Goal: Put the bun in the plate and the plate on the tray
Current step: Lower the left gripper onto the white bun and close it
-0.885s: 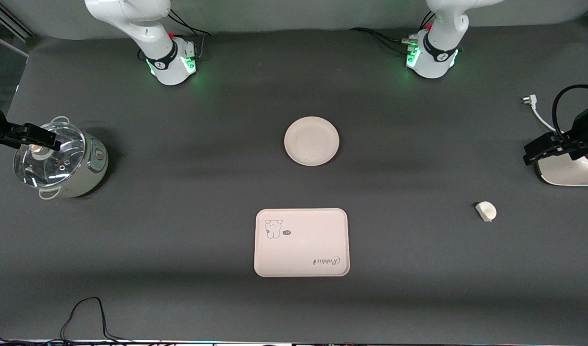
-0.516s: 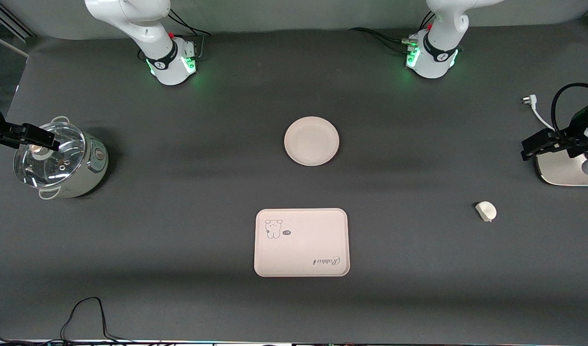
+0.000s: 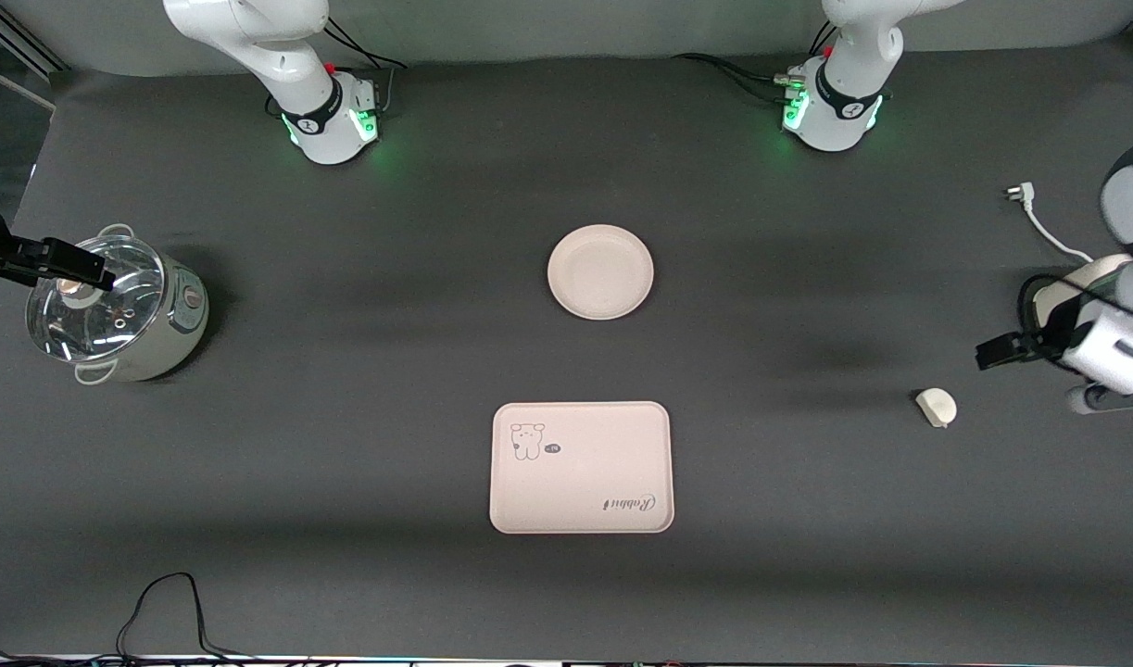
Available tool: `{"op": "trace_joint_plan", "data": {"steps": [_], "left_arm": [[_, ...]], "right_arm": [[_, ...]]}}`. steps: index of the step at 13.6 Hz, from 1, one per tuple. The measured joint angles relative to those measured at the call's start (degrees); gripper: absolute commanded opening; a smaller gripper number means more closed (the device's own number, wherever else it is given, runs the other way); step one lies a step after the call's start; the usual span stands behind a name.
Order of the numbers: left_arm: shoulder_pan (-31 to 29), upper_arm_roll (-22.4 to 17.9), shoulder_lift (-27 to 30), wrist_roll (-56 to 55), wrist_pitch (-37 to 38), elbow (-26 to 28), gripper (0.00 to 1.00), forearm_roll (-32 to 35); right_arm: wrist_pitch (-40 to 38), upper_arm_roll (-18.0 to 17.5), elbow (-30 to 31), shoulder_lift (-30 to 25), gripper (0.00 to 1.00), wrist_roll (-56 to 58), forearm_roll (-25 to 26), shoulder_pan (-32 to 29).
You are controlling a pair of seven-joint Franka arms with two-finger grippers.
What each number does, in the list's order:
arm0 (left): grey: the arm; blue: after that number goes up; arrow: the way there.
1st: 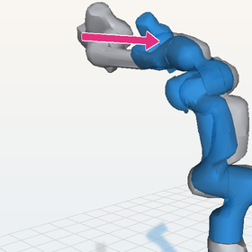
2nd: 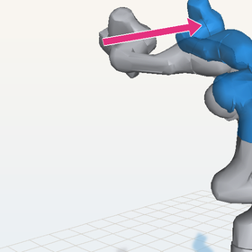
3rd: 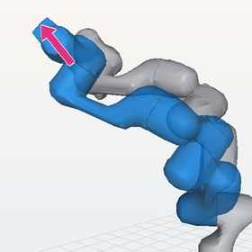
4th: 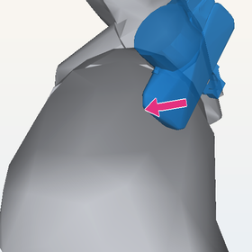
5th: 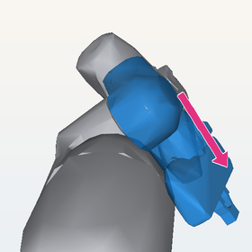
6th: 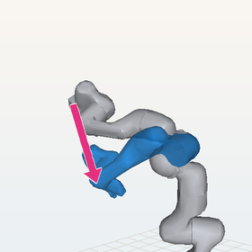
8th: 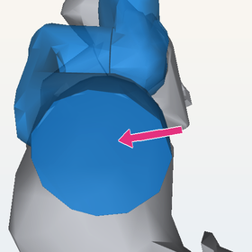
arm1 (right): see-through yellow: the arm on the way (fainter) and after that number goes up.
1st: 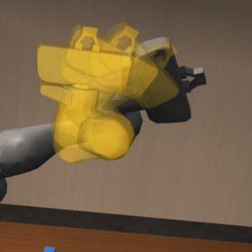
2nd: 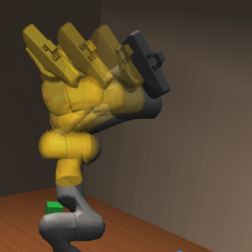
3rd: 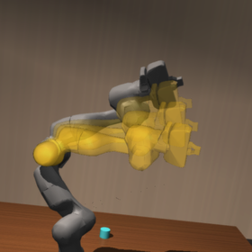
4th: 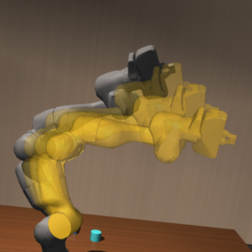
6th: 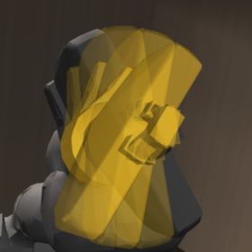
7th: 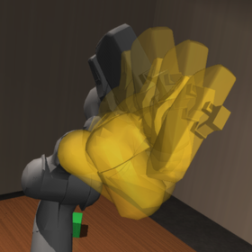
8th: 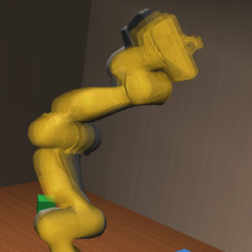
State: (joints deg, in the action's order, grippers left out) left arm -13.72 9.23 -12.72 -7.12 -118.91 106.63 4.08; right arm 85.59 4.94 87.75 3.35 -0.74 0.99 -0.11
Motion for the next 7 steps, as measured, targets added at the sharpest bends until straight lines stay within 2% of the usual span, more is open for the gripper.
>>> {"op": "trace_joint_plan", "data": {"steps": [2, 7], "left_arm": [[-0.2, -0.1, -3.2, -3.4, -6.1, 3.5, 0.99, 0.2], [-0.9, -3.3, -14.9, -4.6, -23.8, 4.5, 0.99, 0.7]], "right_arm": [[0.0, 0.0, 0.0, 0.0, 1.00, 0.0, 0.0, 0.0], [0.0, 0.1, 0.0, 0.0, 1.00, 0.0, 0.0, 0.0]]}}
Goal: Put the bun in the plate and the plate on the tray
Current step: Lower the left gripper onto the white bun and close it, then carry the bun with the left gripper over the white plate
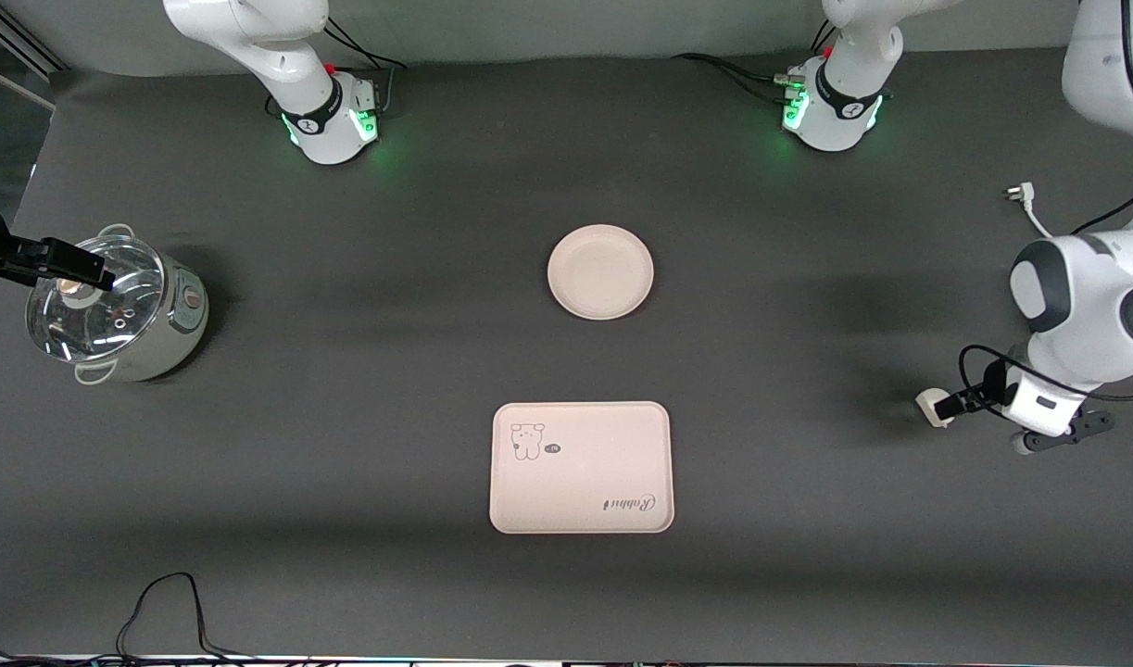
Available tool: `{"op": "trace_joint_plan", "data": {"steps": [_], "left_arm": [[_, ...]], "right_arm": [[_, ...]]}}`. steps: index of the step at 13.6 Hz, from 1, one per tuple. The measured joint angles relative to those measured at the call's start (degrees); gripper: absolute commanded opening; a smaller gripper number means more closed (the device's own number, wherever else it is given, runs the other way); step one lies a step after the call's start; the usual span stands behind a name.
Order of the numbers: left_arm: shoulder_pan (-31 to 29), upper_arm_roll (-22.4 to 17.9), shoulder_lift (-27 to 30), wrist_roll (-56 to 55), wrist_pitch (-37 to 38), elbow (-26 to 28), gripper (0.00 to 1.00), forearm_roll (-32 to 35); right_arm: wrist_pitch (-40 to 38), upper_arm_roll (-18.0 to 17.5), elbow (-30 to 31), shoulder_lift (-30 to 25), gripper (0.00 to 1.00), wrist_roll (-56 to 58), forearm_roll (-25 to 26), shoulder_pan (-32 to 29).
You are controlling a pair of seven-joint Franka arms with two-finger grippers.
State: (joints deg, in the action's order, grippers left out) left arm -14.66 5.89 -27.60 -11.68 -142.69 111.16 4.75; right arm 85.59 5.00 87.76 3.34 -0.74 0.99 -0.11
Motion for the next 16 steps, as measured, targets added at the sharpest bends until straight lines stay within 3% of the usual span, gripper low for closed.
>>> {"op": "trace_joint_plan", "data": {"steps": [4, 5, 8, 12, 16], "left_arm": [[0.0, -1.0, -5.9, -0.4, -4.4, -0.2, 0.93, 0.1], [0.0, -1.0, -6.2, -0.9, -4.4, -0.2, 0.78, 0.1], [0.1, -0.9, -6.4, -1.9, -4.3, -0.2, 0.00, 0.1], [0.4, -0.8, -6.3, -1.6, -3.0, -0.8, 0.00, 0.2], [1.1, -0.1, -2.9, 1.6, 5.3, -2.4, 0.00, 0.3]], "right_arm": [[0.0, 0.0, 0.0, 0.0, 1.00, 0.0, 0.0, 0.0], [0.0, 0.0, 0.0, 0.0, 1.00, 0.0, 0.0, 0.0], [0.0, 0.0, 0.0, 0.0, 1.00, 0.0, 0.0, 0.0], [0.0, 0.0, 0.1, 0.0, 1.00, 0.0, 0.0, 0.0], [0.0, 0.0, 0.2, 0.0, 1.00, 0.0, 0.0, 0.0]]}}
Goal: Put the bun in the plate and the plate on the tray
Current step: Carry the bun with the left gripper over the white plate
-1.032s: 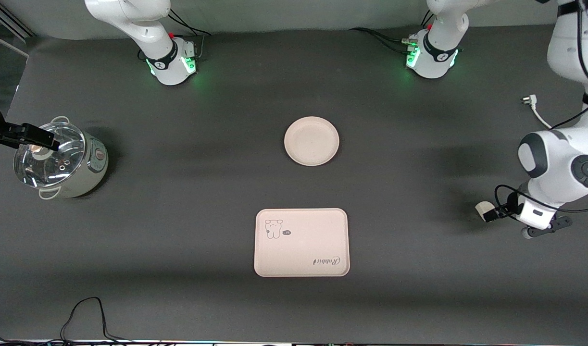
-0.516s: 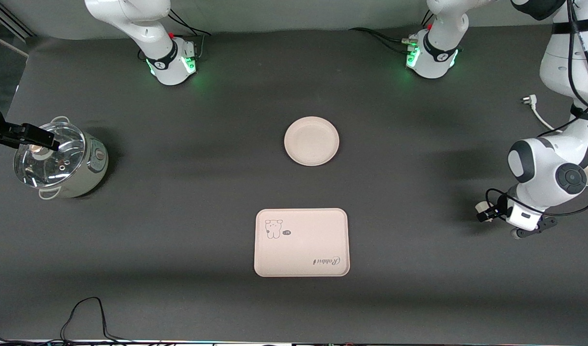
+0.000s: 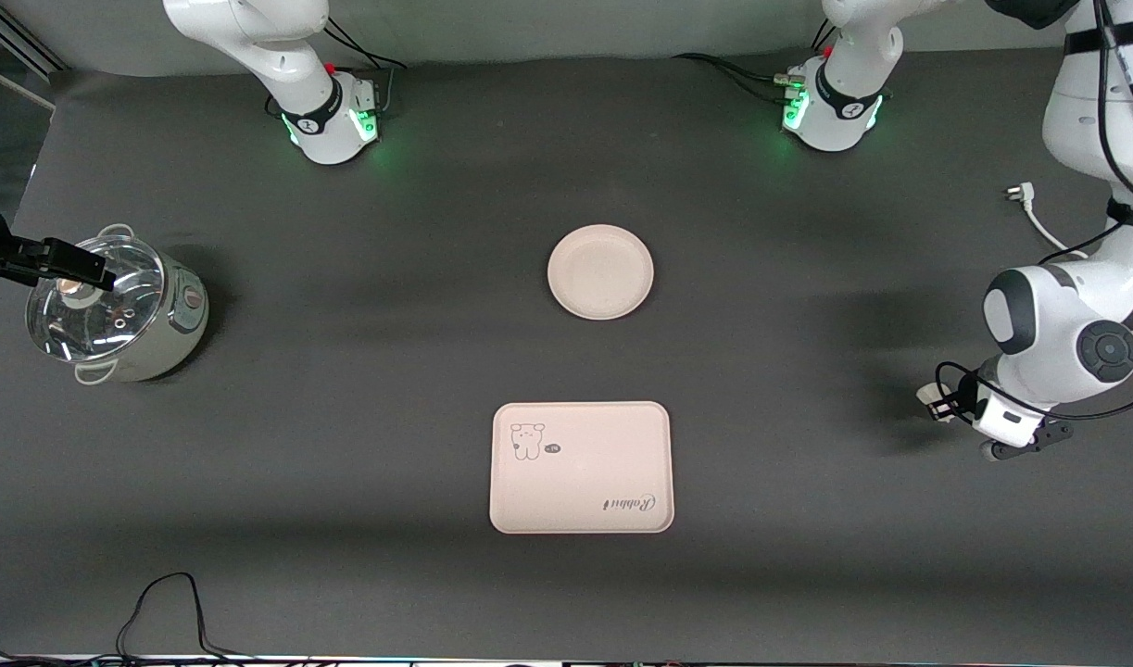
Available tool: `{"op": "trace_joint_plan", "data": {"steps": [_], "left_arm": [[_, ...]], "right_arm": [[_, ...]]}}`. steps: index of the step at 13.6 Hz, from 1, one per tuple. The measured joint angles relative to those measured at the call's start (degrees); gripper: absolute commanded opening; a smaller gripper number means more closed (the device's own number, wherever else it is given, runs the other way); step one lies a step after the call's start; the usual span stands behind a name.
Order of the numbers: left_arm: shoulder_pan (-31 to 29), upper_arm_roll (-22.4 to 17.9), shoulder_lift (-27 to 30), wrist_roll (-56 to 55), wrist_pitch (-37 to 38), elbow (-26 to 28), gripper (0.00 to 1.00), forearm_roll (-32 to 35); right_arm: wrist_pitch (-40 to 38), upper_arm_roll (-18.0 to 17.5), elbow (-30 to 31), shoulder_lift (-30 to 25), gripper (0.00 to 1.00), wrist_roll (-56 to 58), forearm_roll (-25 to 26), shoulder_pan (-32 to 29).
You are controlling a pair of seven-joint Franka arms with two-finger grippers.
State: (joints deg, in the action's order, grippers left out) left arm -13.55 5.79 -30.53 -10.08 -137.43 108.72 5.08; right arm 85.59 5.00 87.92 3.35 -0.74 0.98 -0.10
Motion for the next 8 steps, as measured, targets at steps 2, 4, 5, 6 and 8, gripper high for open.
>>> {"op": "trace_joint_plan", "data": {"steps": [2, 4, 5, 6, 8], "left_arm": [[0.7, 0.8, 4.7, 5.0, 6.1, -0.8, 0.00, 0.0], [1.8, 3.2, 10.1, 6.6, 11.8, -1.3, 0.00, -0.1], [2.5, 5.3, 12.8, 6.6, 14.7, -1.3, 0.00, -0.1], [3.3, 7.6, 15.3, 6.1, 17.5, -1.5, 0.00, -0.3], [4.4, 13.8, 19.3, 1.1, 24.3, -3.3, 0.00, -0.5]], "right_arm": [[0.0, 0.0, 0.0, 0.0, 1.00, 0.0, 0.0, 0.0], [0.0, 0.0, 0.0, 0.0, 1.00, 0.0, 0.0, 0.0], [0.0, 0.0, 0.0, 0.0, 1.00, 0.0, 0.0, 0.0], [0.0, 0.0, 0.0, 0.0, 1.00, 0.0, 0.0, 0.0], [0.0, 0.0, 0.0, 0.0, 1.00, 0.0, 0.0, 0.0]]}}
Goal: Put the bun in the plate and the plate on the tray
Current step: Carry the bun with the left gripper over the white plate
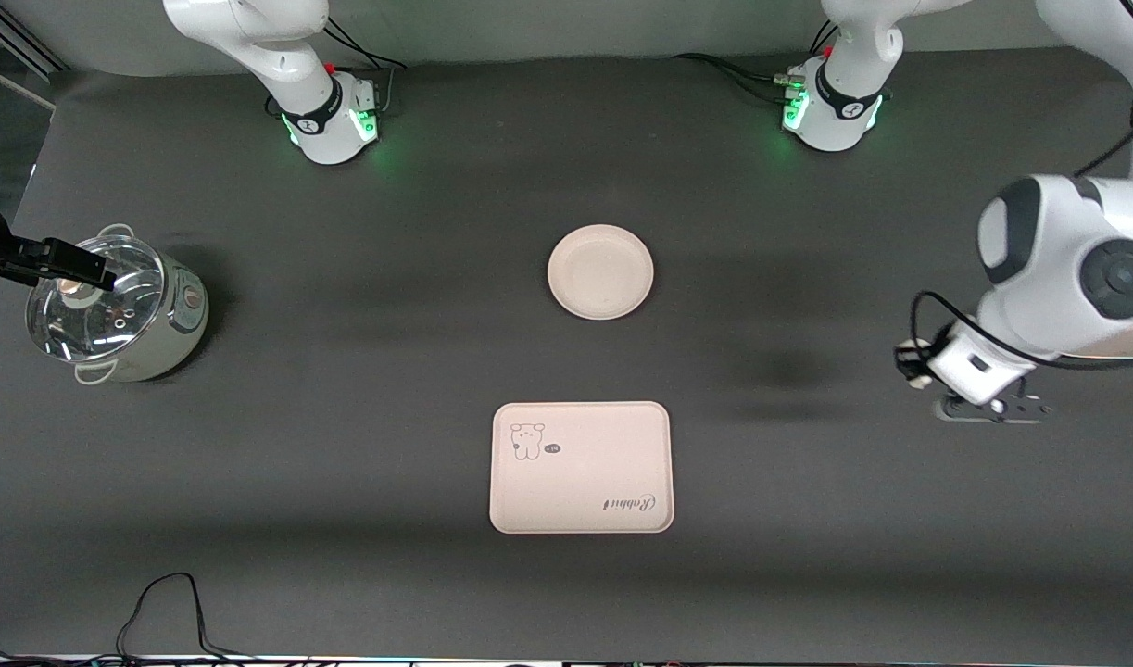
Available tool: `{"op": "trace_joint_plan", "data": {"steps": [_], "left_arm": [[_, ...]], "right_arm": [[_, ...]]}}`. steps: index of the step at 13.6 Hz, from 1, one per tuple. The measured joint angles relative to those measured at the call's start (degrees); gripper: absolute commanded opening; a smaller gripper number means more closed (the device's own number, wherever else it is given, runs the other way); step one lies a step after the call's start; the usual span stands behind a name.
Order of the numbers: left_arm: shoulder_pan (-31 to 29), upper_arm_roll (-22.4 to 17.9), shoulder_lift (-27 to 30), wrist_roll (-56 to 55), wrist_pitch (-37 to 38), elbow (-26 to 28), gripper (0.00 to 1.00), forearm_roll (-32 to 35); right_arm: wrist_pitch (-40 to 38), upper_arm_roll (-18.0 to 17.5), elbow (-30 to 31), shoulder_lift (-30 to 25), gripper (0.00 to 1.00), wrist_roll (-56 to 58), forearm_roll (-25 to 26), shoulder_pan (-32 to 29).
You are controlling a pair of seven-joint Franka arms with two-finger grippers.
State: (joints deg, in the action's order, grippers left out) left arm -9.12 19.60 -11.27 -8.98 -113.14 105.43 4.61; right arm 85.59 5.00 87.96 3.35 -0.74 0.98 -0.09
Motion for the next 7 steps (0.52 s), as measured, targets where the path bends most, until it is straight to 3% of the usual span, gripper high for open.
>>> {"op": "trace_joint_plan", "data": {"steps": [2, 4, 7], "left_arm": [[0.6, 6.7, 2.3, -6.3, 7.9, -4.1, 0.00, -0.1], [0.8, 12.8, 3.4, -12.4, 10.0, -5.7, 0.00, -1.7], [3.6, 19.1, 3.0, -25.3, 0.8, -0.4, 0.00, -2.1]], "right_arm": [[0.0, 0.0, 0.0, 0.0, 1.00, 0.0, 0.0, 0.0], [0.0, 0.0, 0.1, 0.0, 1.00, 0.0, 0.0, 0.0], [0.0, 0.0, 0.3, 0.0, 1.00, 0.0, 0.0, 0.0]]}}
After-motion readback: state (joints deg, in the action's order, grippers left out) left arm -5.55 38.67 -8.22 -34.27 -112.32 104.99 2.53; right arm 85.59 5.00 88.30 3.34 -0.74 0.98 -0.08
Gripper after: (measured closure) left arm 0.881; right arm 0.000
